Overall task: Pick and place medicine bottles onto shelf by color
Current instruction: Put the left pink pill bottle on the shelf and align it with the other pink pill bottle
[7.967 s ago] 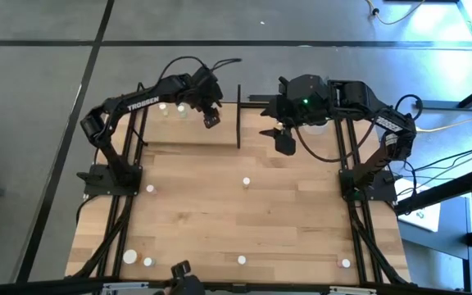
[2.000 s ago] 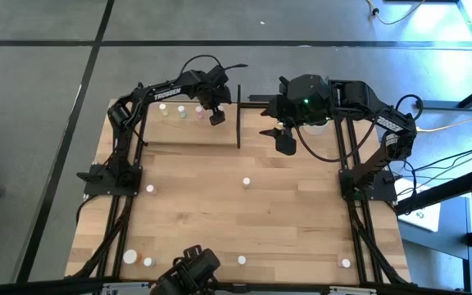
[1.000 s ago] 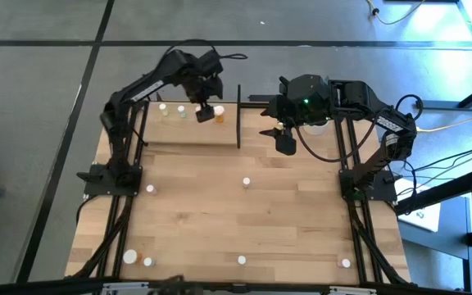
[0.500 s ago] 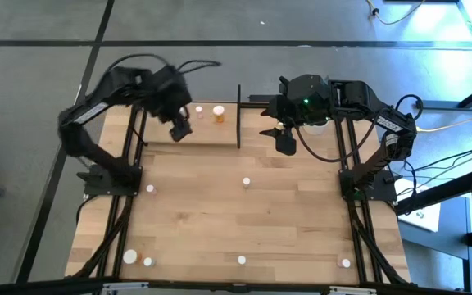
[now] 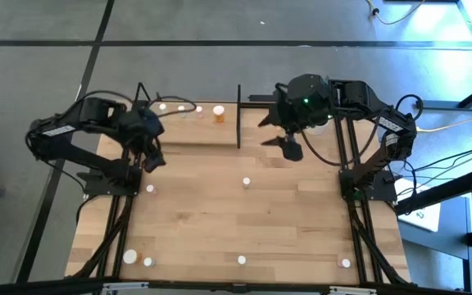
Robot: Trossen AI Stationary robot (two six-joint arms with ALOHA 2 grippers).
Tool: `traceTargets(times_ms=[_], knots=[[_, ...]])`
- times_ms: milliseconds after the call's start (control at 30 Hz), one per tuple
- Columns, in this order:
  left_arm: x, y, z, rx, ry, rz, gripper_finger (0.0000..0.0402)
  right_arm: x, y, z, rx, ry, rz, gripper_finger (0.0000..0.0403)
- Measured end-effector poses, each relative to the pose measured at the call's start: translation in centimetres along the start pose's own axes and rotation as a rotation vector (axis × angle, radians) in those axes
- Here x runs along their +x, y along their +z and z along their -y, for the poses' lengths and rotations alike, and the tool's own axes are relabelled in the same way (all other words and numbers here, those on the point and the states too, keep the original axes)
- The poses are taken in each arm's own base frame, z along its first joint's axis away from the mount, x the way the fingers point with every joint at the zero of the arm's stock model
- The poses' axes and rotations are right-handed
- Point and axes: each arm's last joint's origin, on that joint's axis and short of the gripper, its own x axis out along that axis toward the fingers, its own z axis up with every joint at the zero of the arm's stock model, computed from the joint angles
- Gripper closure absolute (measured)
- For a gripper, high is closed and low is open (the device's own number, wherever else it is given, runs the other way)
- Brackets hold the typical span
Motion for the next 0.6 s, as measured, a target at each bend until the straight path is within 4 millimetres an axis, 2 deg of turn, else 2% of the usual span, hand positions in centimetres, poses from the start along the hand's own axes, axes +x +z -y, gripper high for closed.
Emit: traceTargets(times_ms=[200, 600], knots=[[2.3, -2.1, -0.2, 0.012, 0.016, -0.112, 0.0072, 0.0, 0.1, -0.5, -0.027, 0.175, 0.036, 0.0144], [8.1, -4.6, -0.8, -0.013, 0.128, -0.306, 0.0072, -0.1, -0.5, -0.8, 0.009, 0.228, -0.023, 0.0144]])
